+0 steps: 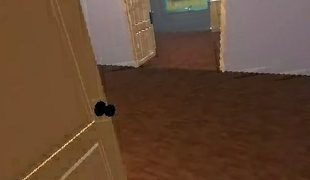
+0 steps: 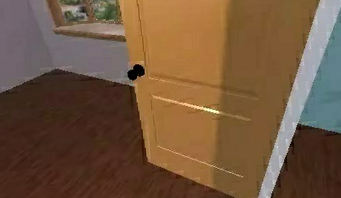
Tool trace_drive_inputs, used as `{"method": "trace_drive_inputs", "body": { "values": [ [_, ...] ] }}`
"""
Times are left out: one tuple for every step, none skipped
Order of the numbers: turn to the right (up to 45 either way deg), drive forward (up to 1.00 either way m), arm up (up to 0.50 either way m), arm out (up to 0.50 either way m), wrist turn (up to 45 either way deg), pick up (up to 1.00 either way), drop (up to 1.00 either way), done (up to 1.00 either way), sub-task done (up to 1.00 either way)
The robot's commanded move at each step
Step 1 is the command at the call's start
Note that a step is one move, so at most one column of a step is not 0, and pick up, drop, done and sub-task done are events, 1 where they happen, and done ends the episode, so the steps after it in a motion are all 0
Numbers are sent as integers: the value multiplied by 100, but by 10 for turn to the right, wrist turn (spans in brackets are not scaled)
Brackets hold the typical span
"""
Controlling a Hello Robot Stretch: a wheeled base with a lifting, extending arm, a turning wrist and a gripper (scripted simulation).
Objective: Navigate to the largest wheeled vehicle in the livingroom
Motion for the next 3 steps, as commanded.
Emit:
{"method": "trace_drive_inputs", "body": {
  "values": [
    [210, 0, 0, 0, 0, 0, 0, 0, 0],
    [0, 100, 0, 0, 0, 0, 0, 0, 0],
    [90, 0, 0, 0, 0, 0, 0, 0, 0]
  ]
}}
